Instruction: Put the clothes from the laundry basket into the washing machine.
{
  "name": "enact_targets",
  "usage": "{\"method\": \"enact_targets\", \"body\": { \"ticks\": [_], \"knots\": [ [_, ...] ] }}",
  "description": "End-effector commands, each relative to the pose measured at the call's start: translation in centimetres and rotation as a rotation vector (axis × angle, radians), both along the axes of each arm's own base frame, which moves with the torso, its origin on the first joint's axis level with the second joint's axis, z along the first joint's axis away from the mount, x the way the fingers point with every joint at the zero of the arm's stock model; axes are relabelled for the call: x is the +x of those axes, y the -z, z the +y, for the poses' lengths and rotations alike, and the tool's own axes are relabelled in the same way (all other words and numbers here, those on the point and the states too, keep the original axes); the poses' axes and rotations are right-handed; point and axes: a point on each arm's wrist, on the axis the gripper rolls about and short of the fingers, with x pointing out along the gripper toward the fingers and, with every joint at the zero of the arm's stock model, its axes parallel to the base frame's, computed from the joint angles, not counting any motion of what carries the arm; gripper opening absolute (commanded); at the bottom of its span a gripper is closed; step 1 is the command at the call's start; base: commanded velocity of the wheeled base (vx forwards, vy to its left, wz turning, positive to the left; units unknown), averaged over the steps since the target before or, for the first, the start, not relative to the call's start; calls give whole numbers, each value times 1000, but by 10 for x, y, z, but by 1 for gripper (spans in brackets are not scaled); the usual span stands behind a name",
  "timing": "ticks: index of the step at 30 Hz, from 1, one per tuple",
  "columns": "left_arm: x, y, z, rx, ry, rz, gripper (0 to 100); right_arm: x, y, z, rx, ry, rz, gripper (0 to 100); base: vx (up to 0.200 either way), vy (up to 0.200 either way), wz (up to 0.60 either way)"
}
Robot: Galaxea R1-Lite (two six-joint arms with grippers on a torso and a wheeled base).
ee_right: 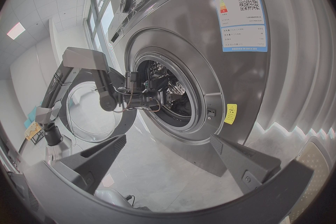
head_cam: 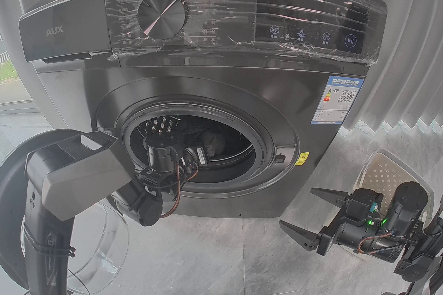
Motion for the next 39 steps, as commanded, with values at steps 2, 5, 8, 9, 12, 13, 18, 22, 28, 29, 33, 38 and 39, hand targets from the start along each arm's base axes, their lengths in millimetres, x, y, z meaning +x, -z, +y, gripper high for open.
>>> {"method": "enact_targets", "body": {
  "ticks": [2,5,8,9,12,13,18,22,28,29,33,38,39],
  "knots": [
    [-63,-29,-9,17,95,26,100,0,-1,-1,-18,-1,-23,100,0,0,0],
    [-86,-29,-7,34,125,52,100,-1,-1,-1,-23,-4,-30,100,0,0,0],
    [-124,-31,-4,51,175,69,100,-1,-3,-1,-19,-3,-35,100,0,0,0],
    [-131,-31,-3,53,182,71,100,-1,-3,-1,-19,-4,-37,100,0,0,0],
    [-153,-36,4,51,200,66,100,-1,-4,-2,-17,-4,-39,100,0,0,0],
    [-159,-38,7,50,201,64,100,-1,-4,-2,-17,-4,-39,100,0,0,0],
    [-199,-50,36,80,199,69,100,2,-10,-1,5,6,-64,100,0,0,0],
    [-224,-66,47,47,234,19,100,6,-20,0,39,17,-106,100,0,0,0],
    [-240,-101,66,-55,186,-108,100,-1,-38,-6,88,65,-175,100,0,0,0],
    [-243,-104,69,-68,185,-119,100,-3,-40,-7,95,87,-183,100,0,0,0],
    [-256,-96,82,-123,186,-70,100,-8,-45,-13,107,166,-197,100,0,0,0],
    [-270,-80,91,-107,187,9,100,-24,-46,-27,108,206,-204,100,0,0,0],
    [-271,-82,93,-112,160,-3,100,-29,-45,-31,105,206,-203,100,0,0,0]
  ]
}}
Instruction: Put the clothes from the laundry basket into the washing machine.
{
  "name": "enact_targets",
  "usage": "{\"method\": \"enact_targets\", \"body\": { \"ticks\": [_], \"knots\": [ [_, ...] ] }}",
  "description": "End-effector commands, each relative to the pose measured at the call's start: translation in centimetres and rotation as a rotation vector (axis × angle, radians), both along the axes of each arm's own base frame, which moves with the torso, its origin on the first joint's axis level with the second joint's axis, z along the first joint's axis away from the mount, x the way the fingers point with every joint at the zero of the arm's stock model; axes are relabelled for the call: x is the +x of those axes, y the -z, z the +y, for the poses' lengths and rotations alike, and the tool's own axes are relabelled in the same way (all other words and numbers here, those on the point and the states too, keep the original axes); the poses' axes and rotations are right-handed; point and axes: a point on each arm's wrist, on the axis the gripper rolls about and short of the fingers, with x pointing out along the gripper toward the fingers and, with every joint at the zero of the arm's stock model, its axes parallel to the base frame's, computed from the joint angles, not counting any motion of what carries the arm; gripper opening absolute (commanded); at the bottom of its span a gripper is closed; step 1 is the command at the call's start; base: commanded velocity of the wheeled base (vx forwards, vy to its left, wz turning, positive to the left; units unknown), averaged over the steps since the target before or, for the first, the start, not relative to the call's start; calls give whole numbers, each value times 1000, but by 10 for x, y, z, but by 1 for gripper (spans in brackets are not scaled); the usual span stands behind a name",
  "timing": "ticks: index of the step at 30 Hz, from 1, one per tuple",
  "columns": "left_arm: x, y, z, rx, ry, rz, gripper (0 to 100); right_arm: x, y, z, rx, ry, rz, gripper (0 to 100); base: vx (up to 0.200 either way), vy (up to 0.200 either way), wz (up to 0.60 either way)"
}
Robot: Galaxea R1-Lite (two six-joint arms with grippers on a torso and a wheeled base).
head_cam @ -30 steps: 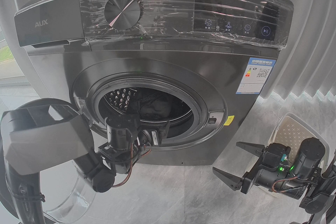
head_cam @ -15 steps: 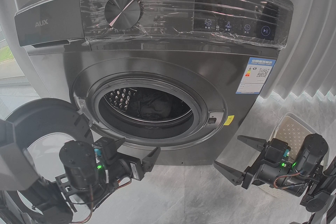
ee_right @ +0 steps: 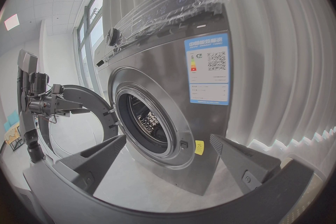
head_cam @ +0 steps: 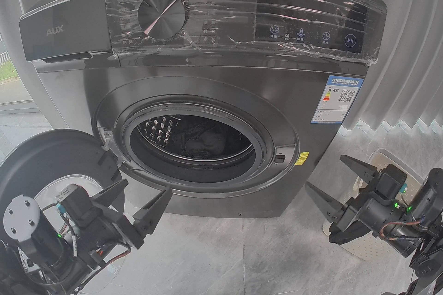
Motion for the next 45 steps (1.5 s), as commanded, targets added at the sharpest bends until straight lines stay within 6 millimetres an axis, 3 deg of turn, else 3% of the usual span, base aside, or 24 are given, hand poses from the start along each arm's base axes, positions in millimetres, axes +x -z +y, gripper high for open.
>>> {"method": "enact_targets", "body": {
  "ticks": [1,5,19,27,33,39,45],
  "knots": [
    [-17,1,16,-24,-51,7,100,-24,-6,-21,20,27,-26,100,0,0,0],
    [-21,-6,25,-50,-92,-20,100,-29,-13,-29,54,88,-55,100,0,0,0],
    [-33,3,50,92,-178,66,100,-34,-18,-46,60,269,-52,100,0,0,0],
    [-48,-2,65,84,-192,46,100,-51,-25,-62,46,323,-74,100,0,0,0],
    [-50,0,68,95,-210,57,100,-55,-27,-70,42,357,-93,100,-200,-200,0],
    [-56,-6,74,132,-203,-14,100,-64,-30,-81,30,398,-119,100,0,0,0],
    [-55,-6,77,154,-222,-22,100,-62,-27,-94,-43,555,-105,100,0,0,0]
  ]
}}
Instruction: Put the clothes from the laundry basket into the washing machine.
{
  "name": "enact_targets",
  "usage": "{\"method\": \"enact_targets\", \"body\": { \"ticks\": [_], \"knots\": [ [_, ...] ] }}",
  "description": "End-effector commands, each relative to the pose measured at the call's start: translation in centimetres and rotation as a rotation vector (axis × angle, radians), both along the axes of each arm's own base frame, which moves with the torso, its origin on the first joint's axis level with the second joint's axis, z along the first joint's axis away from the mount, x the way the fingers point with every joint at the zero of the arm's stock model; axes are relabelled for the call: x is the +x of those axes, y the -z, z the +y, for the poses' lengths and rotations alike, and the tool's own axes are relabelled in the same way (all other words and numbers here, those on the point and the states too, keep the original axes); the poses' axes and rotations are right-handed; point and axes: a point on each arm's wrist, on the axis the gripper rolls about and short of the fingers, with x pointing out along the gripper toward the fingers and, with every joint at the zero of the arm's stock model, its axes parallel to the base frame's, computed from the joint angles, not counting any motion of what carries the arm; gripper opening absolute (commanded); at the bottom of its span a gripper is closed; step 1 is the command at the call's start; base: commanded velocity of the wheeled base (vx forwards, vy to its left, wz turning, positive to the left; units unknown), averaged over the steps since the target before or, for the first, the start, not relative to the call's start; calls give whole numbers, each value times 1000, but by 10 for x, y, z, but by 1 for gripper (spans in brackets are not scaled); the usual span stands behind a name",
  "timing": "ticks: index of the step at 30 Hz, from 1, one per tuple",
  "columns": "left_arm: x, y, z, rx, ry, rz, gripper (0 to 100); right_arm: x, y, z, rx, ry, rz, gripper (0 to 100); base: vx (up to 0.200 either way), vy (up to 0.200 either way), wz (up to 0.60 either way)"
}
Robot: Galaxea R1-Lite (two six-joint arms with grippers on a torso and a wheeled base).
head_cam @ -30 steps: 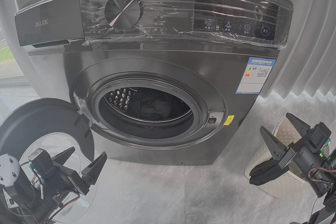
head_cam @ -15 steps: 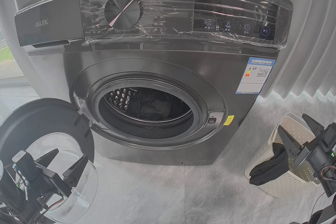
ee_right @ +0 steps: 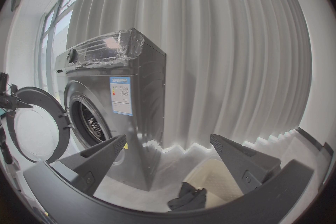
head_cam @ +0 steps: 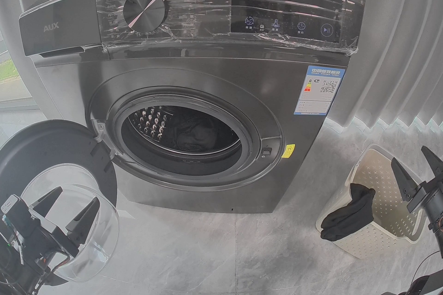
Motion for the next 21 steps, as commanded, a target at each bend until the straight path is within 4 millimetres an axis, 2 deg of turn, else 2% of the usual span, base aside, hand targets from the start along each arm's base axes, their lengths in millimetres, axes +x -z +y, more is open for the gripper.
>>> {"method": "enact_targets", "body": {
  "ticks": [1,4,5,10,15,19,21],
  "knots": [
    [-3,3,4,1,-16,2,100,-8,5,-15,-33,136,20,100,0,0,0],
    [-3,3,4,1,-14,2,100,-12,7,-17,-32,135,33,100,0,0,0],
    [-3,3,4,-1,-13,2,100,-22,10,-20,-40,118,46,100,0,0,0],
    [-3,3,4,-13,-12,5,100,-38,16,-24,-55,52,67,100,0,0,-600],
    [-3,3,5,-19,-21,4,100,-44,14,-29,-40,93,38,100,0,0,0],
    [-10,0,17,-46,-88,-38,100,-54,20,-45,-30,334,45,100,0,0,0],
    [-18,1,25,-52,-125,-46,100,-66,24,-48,-31,377,25,100,0,0,0]
  ]
}}
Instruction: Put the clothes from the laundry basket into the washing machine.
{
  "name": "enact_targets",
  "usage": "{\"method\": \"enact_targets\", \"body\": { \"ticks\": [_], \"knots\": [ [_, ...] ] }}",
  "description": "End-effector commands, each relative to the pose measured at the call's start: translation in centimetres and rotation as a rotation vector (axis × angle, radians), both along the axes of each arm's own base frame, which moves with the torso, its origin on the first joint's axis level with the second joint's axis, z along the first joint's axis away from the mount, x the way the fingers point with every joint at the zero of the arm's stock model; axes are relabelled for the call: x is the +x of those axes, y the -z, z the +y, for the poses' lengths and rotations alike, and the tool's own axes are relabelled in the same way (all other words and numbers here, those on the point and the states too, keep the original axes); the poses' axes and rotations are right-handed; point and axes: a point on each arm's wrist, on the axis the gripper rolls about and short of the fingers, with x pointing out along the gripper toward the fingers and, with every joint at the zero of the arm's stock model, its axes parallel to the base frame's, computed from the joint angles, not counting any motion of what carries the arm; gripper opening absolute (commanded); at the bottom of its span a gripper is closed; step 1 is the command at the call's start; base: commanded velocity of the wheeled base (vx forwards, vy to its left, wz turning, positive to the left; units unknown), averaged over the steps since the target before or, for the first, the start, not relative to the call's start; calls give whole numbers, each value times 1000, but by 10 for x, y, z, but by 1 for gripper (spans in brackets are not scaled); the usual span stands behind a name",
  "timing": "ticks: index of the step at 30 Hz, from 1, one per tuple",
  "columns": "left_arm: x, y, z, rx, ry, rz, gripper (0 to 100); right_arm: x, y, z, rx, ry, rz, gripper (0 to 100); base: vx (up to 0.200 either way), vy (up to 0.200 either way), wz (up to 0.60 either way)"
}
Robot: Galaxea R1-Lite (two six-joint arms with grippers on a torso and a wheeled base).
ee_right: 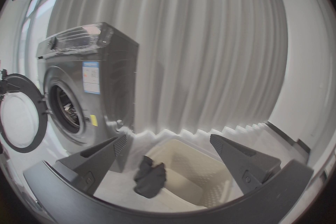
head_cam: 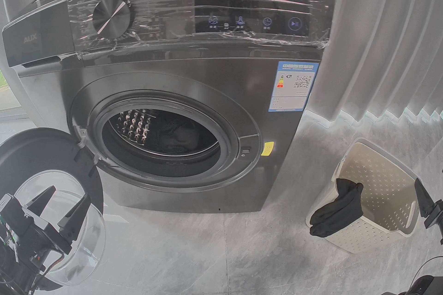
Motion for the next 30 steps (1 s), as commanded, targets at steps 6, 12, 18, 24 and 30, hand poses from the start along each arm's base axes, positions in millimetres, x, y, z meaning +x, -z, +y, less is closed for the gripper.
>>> {"method": "enact_targets", "body": {
  "ticks": [6,12,18,24,30],
  "knots": [
    [-45,14,36,-35,-77,-47,100,-56,31,-18,-14,149,-53,100,0,0,0],
    [-60,24,43,5,-126,-58,100,-72,63,-18,-9,142,62,100,0,0,0],
    [-70,33,46,55,-231,-49,100,-74,65,-16,58,90,58,100,0,0,0],
    [-89,55,45,92,-135,-38,100,-81,66,-10,96,-120,54,100,0,0,0],
    [-93,62,44,116,-176,-10,100,-81,66,-10,121,-124,55,100,0,0,0]
  ]
}}
